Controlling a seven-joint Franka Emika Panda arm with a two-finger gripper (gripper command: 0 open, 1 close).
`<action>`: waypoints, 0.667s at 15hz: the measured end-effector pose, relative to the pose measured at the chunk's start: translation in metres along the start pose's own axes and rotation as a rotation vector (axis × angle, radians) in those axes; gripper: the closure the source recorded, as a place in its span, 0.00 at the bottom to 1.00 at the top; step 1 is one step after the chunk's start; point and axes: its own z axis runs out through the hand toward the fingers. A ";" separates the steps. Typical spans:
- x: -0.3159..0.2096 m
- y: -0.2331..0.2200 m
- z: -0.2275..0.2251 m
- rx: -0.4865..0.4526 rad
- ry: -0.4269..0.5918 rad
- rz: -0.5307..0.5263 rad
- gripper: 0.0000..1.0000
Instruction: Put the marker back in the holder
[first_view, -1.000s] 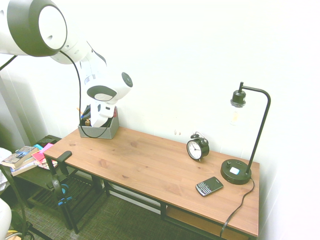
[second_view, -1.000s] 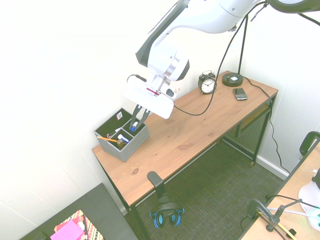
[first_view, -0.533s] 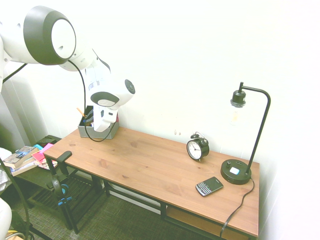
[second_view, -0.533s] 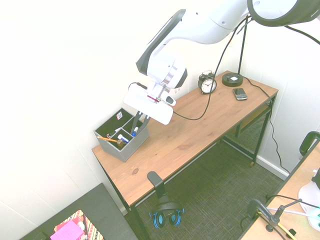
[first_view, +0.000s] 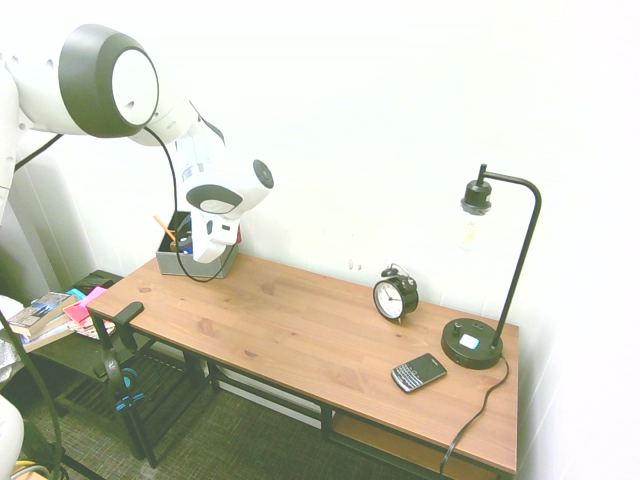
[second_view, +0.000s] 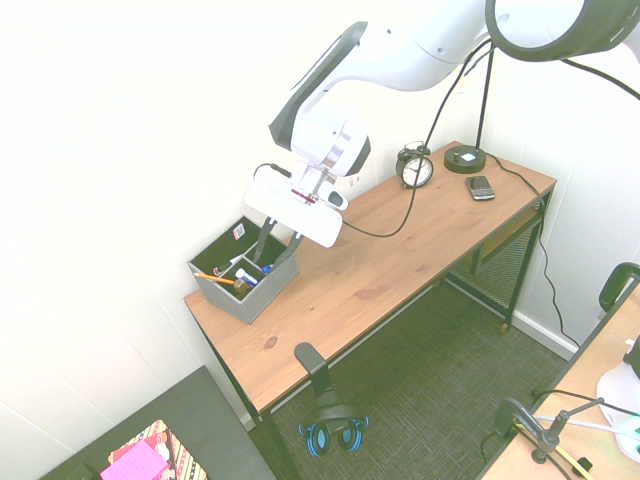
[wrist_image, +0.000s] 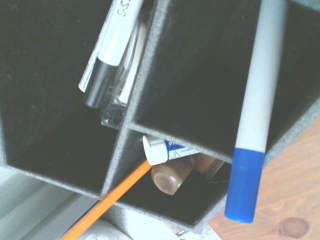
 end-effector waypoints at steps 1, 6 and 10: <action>-0.011 0.001 -0.004 -0.017 0.032 -0.048 0.00; -0.085 0.051 -0.071 -0.146 0.231 -0.302 0.00; -0.088 0.108 -0.137 -0.247 0.425 -0.462 0.00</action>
